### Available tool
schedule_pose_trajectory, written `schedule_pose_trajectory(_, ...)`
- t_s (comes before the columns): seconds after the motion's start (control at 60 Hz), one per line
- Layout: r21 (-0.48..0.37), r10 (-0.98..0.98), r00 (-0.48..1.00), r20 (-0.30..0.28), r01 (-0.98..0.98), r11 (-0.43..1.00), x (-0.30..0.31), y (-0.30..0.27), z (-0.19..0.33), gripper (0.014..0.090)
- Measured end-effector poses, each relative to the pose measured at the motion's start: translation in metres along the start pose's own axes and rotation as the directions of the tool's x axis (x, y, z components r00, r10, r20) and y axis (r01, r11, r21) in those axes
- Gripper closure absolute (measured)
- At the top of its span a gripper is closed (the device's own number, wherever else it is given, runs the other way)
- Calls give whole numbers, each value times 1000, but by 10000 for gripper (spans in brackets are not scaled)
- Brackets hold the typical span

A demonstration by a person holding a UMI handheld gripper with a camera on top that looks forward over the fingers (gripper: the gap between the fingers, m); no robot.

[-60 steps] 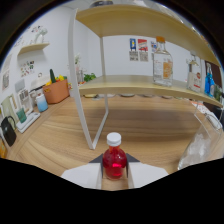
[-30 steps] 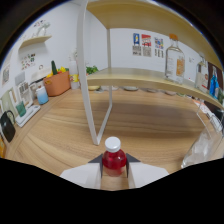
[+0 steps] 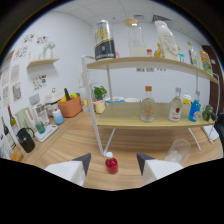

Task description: Make me a cup of Vodka Sunrise.

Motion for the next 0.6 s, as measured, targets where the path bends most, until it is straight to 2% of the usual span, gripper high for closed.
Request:
schedule_pose_trajectory(0.167, 64, -1, 997, -74, 6, 998, 60, -21, -60, 183)
schedule_pose_trajectory(0.317, 47, 21, 989, -146, -14, 999, 118, 1, -92, 188)
schedule_pose_trajectory(0.467, 52, 39, 982, -185, -30, 998, 159, 7, -115, 187)
schedule_pose_trajectory(0.6, 89, 45, 976, -212, -27, 996, 186, -27, -135, 187)
